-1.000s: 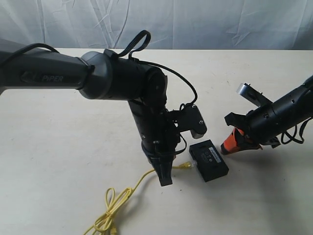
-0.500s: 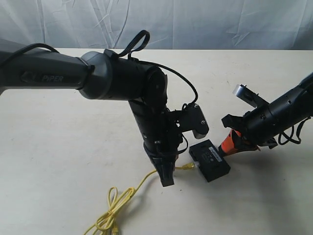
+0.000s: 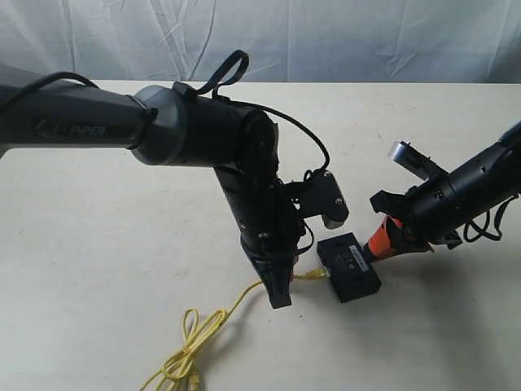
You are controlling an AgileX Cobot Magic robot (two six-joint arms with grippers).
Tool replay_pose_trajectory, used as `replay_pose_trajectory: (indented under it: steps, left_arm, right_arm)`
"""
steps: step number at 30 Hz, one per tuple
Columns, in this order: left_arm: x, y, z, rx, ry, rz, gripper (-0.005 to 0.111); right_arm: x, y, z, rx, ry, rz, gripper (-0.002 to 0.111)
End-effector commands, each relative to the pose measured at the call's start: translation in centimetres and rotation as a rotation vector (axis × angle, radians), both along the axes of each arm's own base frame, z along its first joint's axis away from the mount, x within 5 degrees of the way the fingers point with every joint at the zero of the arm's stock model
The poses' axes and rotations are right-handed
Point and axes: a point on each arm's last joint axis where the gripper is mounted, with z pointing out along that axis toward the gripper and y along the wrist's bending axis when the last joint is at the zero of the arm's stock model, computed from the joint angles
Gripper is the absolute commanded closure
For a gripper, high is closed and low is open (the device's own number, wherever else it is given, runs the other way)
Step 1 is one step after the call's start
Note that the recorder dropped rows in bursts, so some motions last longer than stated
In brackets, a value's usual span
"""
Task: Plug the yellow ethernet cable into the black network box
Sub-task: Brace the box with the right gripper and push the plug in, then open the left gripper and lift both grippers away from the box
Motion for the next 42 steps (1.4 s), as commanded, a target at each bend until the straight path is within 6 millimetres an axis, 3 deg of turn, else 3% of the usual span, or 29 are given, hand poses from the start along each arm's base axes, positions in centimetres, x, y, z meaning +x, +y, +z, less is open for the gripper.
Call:
replay_pose_trajectory:
  steps: [1,6,19,32,36,42]
  left_arm:
    - [0.0,-0.4,0.1,-0.023,-0.004,0.017,0.107]
    - [0.1,-0.4,0.2,-0.031,-0.015,0.021,0.107]
    - [0.9,0.0,0.1,-0.011,-0.085,-0.009,0.107]
    - [1.4,0.0,0.2,-0.03,-0.122,-0.001,0.107]
    - [1.5,-0.1,0.2,-0.034,-0.127,0.0,0.107]
    - [1.4,-0.1,0.2,-0.035,-0.125,0.006,0.107]
  right_arm:
    - [-0.4,0.2,0.1,0.027,0.025,0.015,0.109]
    - [-0.5,0.5,0.1,0.029,0.026,0.026,0.109]
    - [-0.5,3.7,0.0,0.006,-0.021,0.048,0.109]
    - [0.3,3.3,-0.4,-0.052,-0.091,-0.006,0.109]
    - [0.8,2.3,-0.1,-0.076,-0.122,-0.044,0.109]
    - [1.4,-0.4,2.2,-0.064,-0.164,-0.145,0.109]
